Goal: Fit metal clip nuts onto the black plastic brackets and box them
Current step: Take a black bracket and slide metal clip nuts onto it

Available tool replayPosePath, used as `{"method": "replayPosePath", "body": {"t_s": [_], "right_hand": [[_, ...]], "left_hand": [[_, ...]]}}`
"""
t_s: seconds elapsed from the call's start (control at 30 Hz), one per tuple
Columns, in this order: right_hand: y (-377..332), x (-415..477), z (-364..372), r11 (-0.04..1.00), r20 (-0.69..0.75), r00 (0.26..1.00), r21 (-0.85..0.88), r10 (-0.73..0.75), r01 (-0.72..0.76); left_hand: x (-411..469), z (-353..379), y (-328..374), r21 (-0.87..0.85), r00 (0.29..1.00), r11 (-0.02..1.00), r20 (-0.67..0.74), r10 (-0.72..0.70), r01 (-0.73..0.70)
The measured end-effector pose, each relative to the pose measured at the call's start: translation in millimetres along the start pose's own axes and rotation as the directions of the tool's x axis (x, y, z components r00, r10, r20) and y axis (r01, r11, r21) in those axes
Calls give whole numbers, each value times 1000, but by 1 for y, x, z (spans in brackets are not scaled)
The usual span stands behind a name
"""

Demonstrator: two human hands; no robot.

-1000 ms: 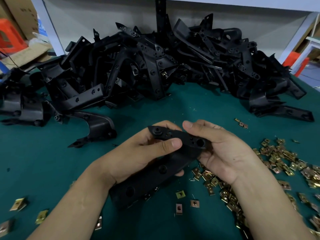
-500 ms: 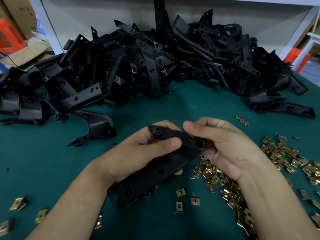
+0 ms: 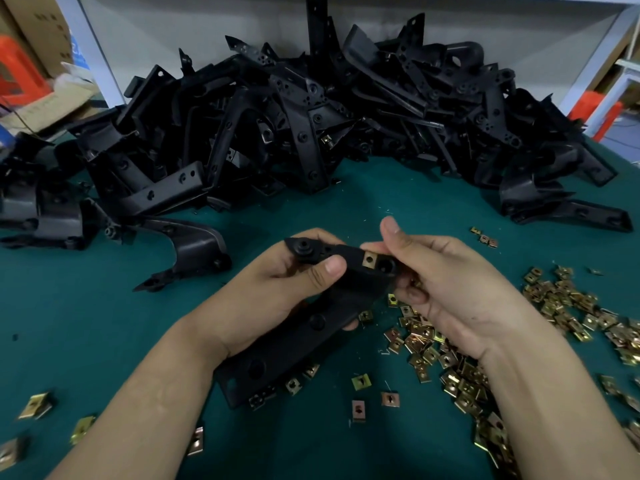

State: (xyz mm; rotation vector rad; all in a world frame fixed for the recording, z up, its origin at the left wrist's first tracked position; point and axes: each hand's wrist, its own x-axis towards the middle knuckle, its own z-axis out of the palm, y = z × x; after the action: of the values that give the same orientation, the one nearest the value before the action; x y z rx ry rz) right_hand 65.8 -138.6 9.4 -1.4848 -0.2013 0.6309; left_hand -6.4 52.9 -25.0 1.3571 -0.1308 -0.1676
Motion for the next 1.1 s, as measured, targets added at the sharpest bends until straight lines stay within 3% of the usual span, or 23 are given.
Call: {"method": "replayPosePath", "body": {"t_s": [0.17, 0.47, 0.57, 0.73, 0.83, 0.97, 1.1], "right_hand": [[3, 2, 5, 994, -12, 995, -41, -98, 97], [4, -1, -1, 984, 99, 982, -63, -158, 165], [3, -1, -1, 988, 101, 983, -7, -155, 156], [2, -1, -8, 989, 125, 986, -78, -114, 124], [2, 2, -7, 996, 123, 989, 38, -83, 79], [7, 13, -12, 953, -21, 1000, 304, -4, 10], [9, 14, -10, 896, -73, 997, 445, 22, 13]], "left_hand": [[0, -2, -1, -32, 999, 999, -33, 26, -27], [-3, -6, -1, -25, 1000, 999, -13, 23, -23], [-3, -5, -1, -37, 1000, 999, -3, 6, -6], [-2, -5, -1, 23, 999, 999, 7, 42, -42], [-1, -4, -2, -17, 997, 998, -46, 59, -60], [0, -8, -3, -91, 994, 995, -106, 38, -48], [2, -12, -5, -114, 994, 992, -107, 38, -50]]}}
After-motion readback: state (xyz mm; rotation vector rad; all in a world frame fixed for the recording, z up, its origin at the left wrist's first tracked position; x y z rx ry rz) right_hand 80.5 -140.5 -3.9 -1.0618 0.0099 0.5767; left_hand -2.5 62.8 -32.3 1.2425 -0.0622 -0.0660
